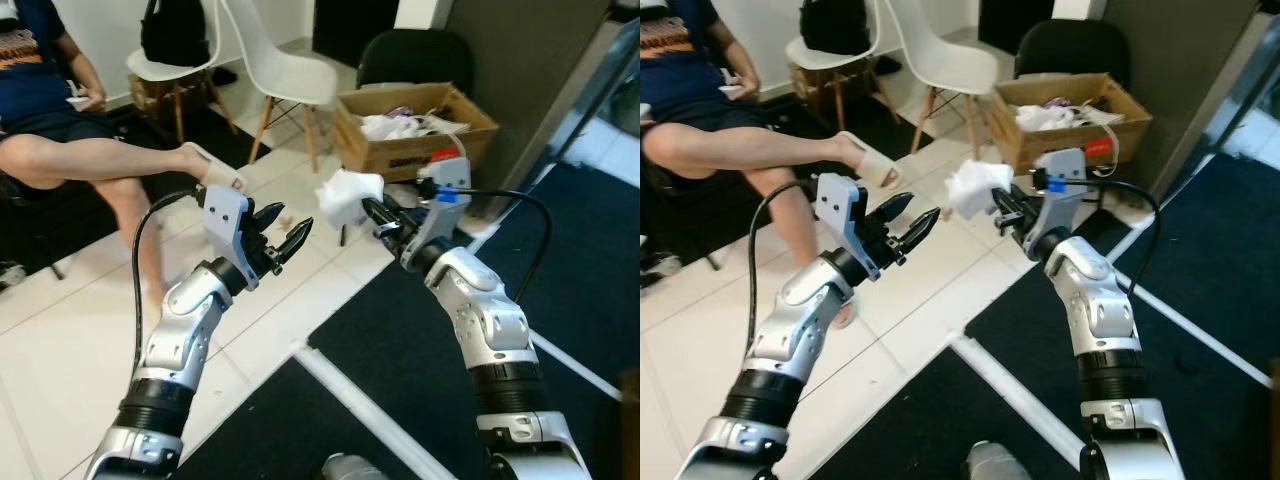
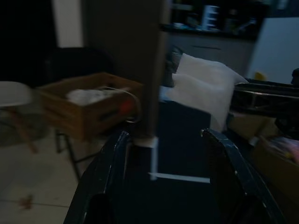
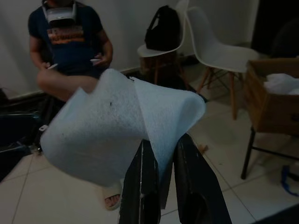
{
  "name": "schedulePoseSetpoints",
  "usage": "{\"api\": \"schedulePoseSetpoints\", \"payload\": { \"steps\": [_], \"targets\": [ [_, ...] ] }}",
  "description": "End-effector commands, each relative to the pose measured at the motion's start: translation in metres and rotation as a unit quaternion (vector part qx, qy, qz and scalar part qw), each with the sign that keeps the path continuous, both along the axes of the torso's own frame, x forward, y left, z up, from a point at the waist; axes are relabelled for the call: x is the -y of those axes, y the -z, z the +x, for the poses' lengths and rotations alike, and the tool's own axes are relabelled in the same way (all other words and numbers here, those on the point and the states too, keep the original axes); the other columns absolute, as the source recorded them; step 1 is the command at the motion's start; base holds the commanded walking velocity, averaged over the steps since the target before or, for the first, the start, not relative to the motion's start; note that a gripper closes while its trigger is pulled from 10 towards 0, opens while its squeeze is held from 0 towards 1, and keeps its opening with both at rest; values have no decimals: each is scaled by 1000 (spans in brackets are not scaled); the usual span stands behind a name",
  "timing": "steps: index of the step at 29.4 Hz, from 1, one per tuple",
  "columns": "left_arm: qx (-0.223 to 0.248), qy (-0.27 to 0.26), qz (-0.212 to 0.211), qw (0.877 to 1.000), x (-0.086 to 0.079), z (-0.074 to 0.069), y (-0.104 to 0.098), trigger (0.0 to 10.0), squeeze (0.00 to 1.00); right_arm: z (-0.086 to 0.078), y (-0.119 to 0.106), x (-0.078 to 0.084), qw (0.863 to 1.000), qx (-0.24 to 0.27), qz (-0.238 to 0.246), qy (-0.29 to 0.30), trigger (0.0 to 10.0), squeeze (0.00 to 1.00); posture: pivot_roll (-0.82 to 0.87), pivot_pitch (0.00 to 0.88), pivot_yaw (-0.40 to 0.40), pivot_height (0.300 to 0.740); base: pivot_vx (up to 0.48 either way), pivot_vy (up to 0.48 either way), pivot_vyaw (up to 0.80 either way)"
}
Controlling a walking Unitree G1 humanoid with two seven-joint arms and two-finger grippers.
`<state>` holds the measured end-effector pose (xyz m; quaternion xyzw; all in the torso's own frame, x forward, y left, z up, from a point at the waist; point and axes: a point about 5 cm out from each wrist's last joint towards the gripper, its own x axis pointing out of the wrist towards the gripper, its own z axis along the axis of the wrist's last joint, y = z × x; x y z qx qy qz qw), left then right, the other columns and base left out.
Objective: Picking trash to rubbish bin
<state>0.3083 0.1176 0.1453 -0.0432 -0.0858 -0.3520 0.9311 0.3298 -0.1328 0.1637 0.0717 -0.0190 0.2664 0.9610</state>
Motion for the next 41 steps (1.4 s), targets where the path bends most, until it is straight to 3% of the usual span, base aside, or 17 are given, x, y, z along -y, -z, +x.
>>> {"api": "schedulePoseSetpoints", "payload": {
  "steps": [1, 13, 17, 20, 22, 26, 35, 41],
  "targets": [
    [2, 3, 7, 1000, 1, -1, 1, 10000, 0, -3, 1, -3, 1000, 3, 3, -13, 10000, 0, -60, 0, -13, 740, 0, 0, -781],
    [4, -20, 13, 1000, -2, 0, 2, 10000, 0, -4, 4, -1, 1000, -1, -6, -16, 10000, 0, -61, 0, -13, 740, 0, 0, -785],
    [0, -111, 19, 994, -15, 2, 5, 10000, 0, -4, 7, 10, 999, 9, -25, 21, 10000, 0, -53, 0, -14, 740, 0, 0, -784],
    [-5, -137, 19, 990, -19, 1, 7, 10000, 0, -5, 9, 13, 999, 14, -33, 29, 10000, 0, -43, 0, -21, 740, 0, 0, -785],
    [-13, -164, 27, 986, -25, -8, 13, 10000, 0, -9, 12, 19, 998, 26, -39, 42, 10000, 0, -34, 0, -25, 740, 0, 0, -794],
    [-21, -174, 24, 984, -27, -20, 20, 10000, 0, -12, 12, 20, 998, 36, -32, 43, 10000, 0, -16, 0, -36, 740, 0, 0, -800],
    [-15, -170, 33, 985, -25, -15, 19, 10000, 0, -12, 13, 16, 998, 41, -30, 33, 10000, 0, -20, 0, -29, 740, 0, 0, -800],
    [-34, -152, 14, 988, -25, -17, 22, 10000, 0, -12, 14, 15, 998, 49, -41, 22, 10000, 0, -18, 0, -32, 740, 0, 0, 0]
  ]
}}
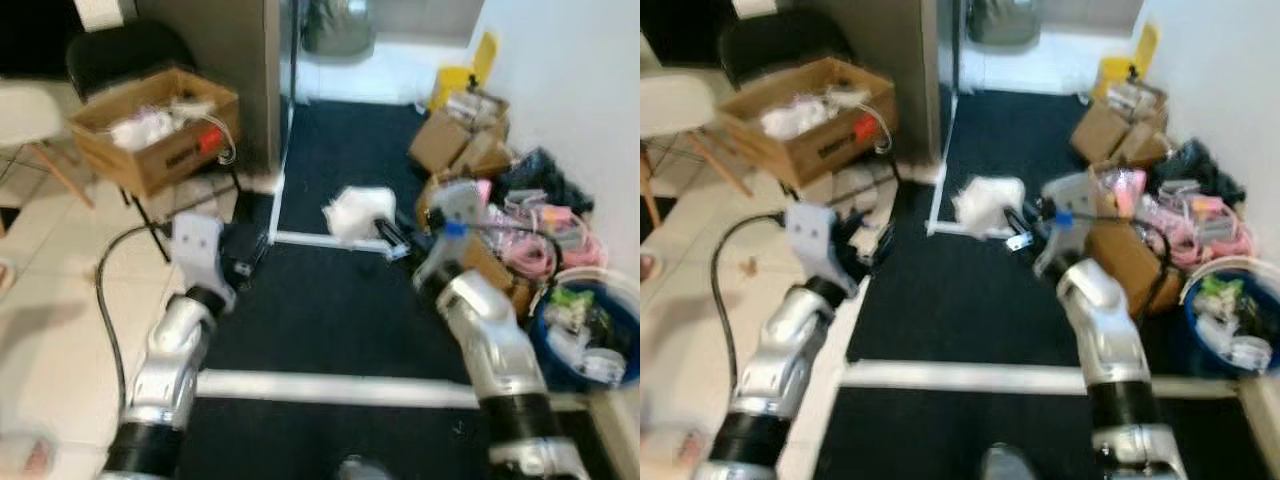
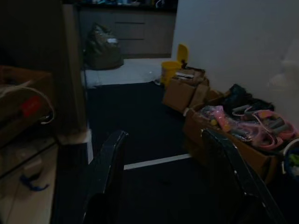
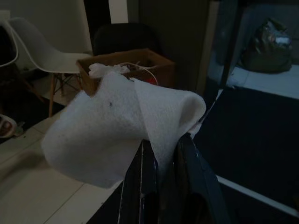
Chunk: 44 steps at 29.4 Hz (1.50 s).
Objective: Picking trash to rubbish bin
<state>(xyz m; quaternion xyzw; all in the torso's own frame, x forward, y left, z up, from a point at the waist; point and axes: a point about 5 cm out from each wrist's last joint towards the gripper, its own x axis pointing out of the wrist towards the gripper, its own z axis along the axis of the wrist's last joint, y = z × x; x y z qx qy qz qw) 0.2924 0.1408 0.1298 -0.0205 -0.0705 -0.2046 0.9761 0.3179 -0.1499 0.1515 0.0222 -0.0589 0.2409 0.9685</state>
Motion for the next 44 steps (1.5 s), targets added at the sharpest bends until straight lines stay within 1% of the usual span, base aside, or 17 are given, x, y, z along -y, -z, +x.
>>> {"api": "schedulePoseSetpoints", "payload": {
  "steps": [1, 14, 44],
  "targets": [
    [-18, 3, -9, 1000, -2, -1, 6, 10000, 0, 0, 2, -2, 1000, 0, -6, -10, 10000, 0, -20, 0, -32, 740, 266, 0, 0],
    [-20, 16, -19, 999, -1, 0, 6, 10000, 0, 0, 2, -3, 1000, 3, -12, -23, 10000, 0, -22, 0, -34, 740, 348, 0, 0],
    [-22, 25, -19, 999, 0, 1, 6, 10000, 0, 1, 3, -2, 1000, 2, -14, -24, 10000, 0, -24, 0, -32, 740, 371, 0, 0]
  ]
}}
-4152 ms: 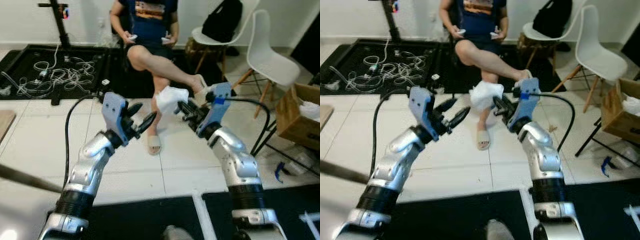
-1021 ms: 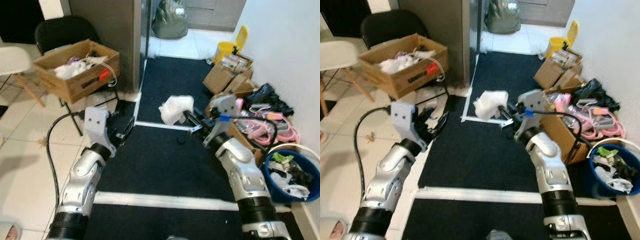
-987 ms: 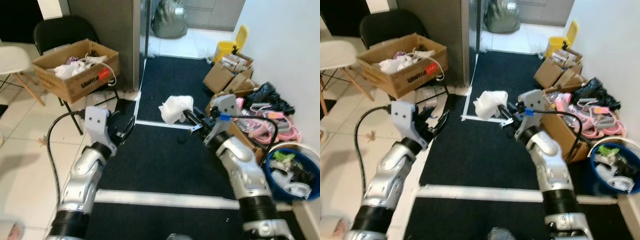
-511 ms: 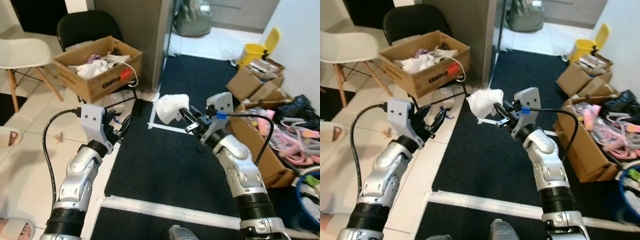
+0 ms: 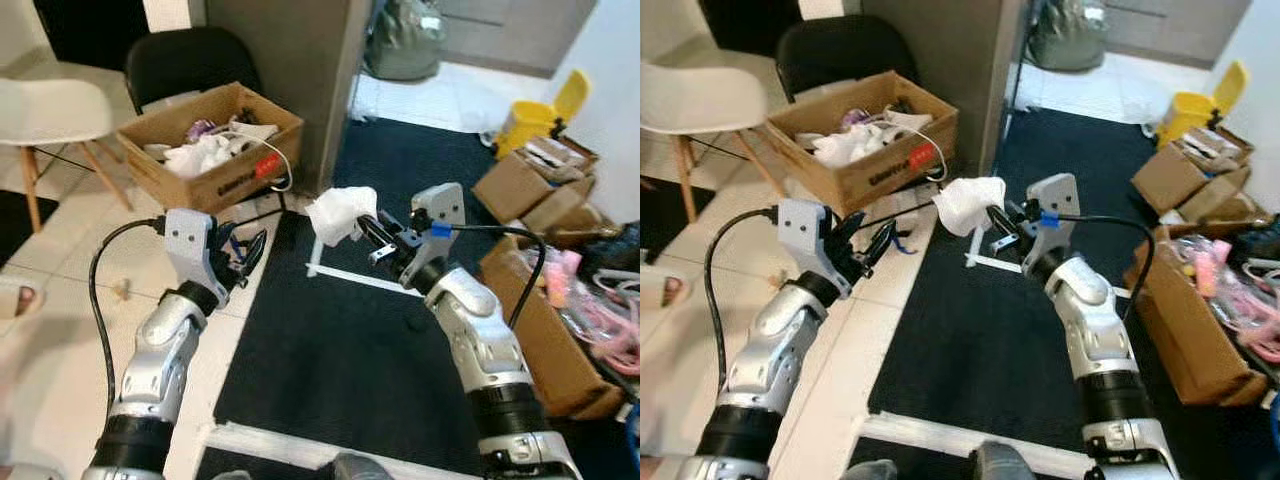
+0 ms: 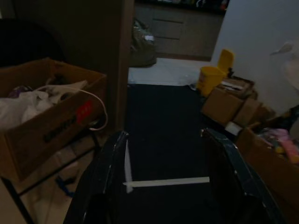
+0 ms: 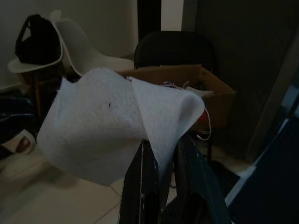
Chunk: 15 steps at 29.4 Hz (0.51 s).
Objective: Picking trash to rubbish bin
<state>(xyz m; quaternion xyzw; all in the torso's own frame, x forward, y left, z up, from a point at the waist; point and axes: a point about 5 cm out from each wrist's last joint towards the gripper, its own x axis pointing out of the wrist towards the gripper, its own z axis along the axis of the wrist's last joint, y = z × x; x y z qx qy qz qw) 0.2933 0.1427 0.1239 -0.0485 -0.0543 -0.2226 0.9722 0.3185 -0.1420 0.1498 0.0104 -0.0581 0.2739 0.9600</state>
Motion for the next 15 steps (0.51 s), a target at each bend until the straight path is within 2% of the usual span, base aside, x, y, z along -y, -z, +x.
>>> {"api": "schedulePoseSetpoints", "payload": {
  "steps": [1, 5, 11, 15],
  "targets": [
    [-1, 5, 4, 1000, 2, 0, 0, 10000, 0, 0, 1, 6, 1000, -2, 0, 10, 10000, 0, -24, 0, -31, 740, 382, 0, 0],
    [-1, 5, 4, 1000, 2, 0, 0, 10000, 0, 1, 2, 6, 1000, -11, 3, 8, 10000, 0, -24, 0, -31, 740, 381, 0, 0],
    [-1, 6, 4, 1000, 2, 0, 0, 10000, 0, 1, 4, 6, 1000, -17, -3, 7, 10000, 0, -24, 0, -31, 740, 381, 0, -800],
    [-1, 6, 4, 1000, 2, 0, 0, 10000, 0, 1, 3, 6, 1000, -15, 1, 9, 10000, 0, -24, 0, -31, 740, 380, 0, 0]
  ]
}}
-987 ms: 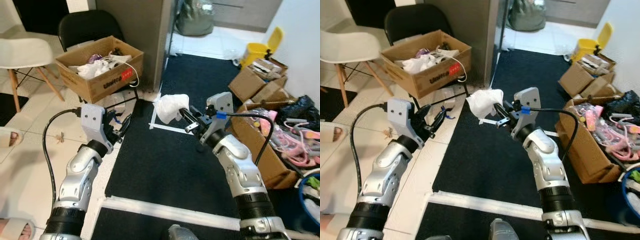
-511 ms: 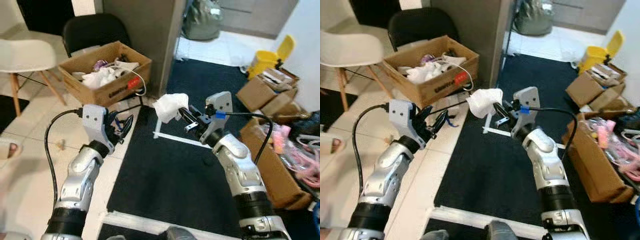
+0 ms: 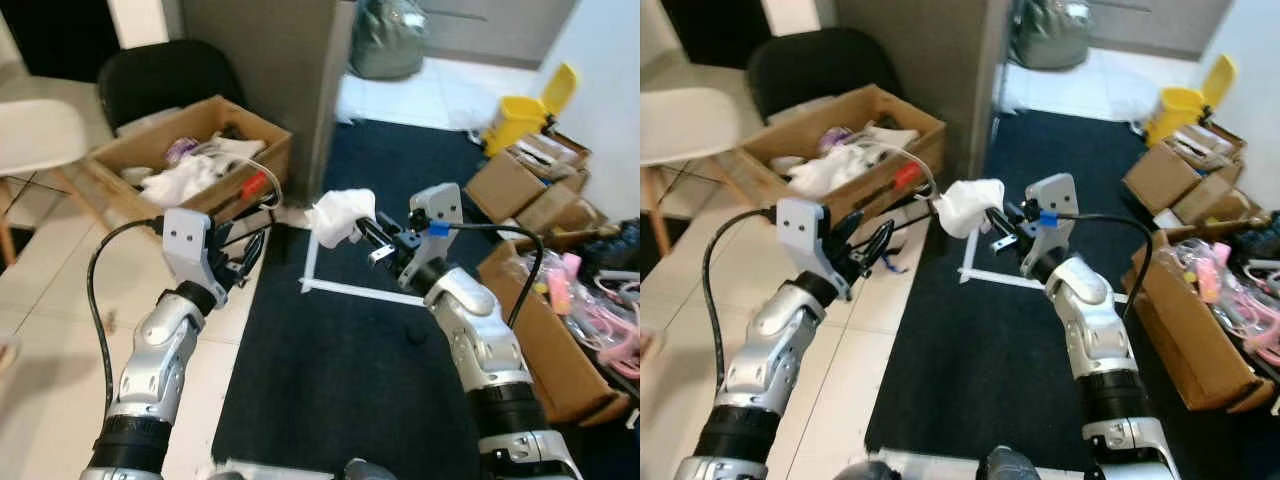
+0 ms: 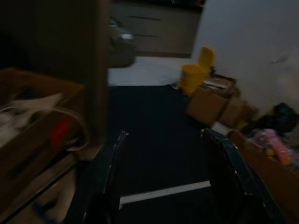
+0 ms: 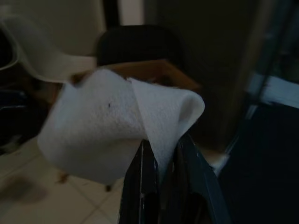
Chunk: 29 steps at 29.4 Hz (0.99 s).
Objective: Picking trash to rubbish bin
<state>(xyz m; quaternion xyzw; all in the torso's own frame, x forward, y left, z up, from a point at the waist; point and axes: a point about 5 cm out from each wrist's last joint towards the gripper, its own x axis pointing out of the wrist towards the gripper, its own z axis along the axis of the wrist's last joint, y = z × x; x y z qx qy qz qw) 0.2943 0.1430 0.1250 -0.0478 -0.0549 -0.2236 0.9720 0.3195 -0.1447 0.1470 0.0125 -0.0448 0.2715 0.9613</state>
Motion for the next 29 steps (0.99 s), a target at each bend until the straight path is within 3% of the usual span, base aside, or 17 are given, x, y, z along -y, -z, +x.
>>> {"api": "schedulePoseSetpoints", "payload": {
  "steps": [1, 29],
  "targets": [
    [-2, 5, 3, 1000, 2, -1, 1, 10000, 0, 1, 0, 3, 1000, -1, 2, 7, 10000, 0, -24, 0, -31, 740, 382, 0, 0],
    [-2, 6, 7, 1000, 3, -2, 2, 10000, 0, -4, -1, 2, 1000, 13, -12, -20, 10000, 0, -20, 0, -38, 740, 389, 0, 0]
  ]
}}
